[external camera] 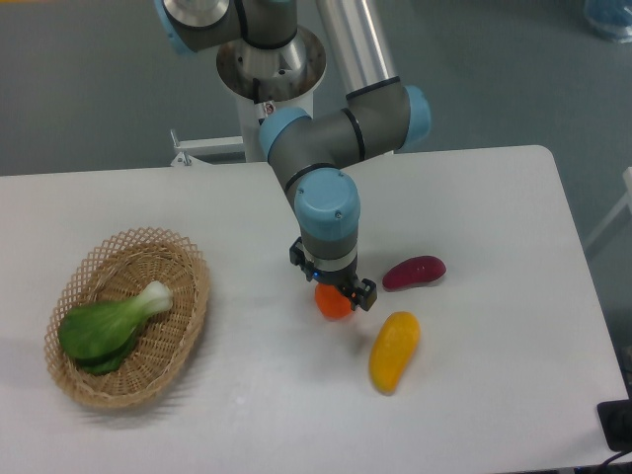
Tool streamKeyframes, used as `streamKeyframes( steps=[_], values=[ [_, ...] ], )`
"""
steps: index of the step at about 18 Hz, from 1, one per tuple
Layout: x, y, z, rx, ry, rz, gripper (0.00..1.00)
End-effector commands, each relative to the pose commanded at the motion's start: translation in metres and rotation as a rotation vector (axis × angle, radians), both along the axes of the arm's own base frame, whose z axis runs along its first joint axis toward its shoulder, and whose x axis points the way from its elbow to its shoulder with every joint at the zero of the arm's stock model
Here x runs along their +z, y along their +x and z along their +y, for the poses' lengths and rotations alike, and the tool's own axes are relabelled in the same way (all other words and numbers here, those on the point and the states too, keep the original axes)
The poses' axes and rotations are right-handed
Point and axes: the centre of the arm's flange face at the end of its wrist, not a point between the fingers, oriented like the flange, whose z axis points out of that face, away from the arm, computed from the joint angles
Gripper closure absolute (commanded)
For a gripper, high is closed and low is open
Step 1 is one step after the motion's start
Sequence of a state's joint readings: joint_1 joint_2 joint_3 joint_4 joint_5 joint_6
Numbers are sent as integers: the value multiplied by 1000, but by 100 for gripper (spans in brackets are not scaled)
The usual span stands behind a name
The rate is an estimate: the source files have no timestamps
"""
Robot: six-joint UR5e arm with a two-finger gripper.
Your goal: Place the orange on the table
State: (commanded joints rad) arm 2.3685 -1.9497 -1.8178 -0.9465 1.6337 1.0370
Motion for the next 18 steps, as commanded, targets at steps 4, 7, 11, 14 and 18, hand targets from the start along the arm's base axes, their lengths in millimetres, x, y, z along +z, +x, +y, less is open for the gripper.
streamKeyframes(
  steps=[4,7,11,14,18],
  values=[
    [32,-17,7,26,72,24,0],
    [54,-49,-14,95,154,9,0],
    [88,-91,-27,161,214,53,0],
    [100,-121,-36,192,223,81,0],
    [101,-138,-40,191,222,89,0]
  ],
)
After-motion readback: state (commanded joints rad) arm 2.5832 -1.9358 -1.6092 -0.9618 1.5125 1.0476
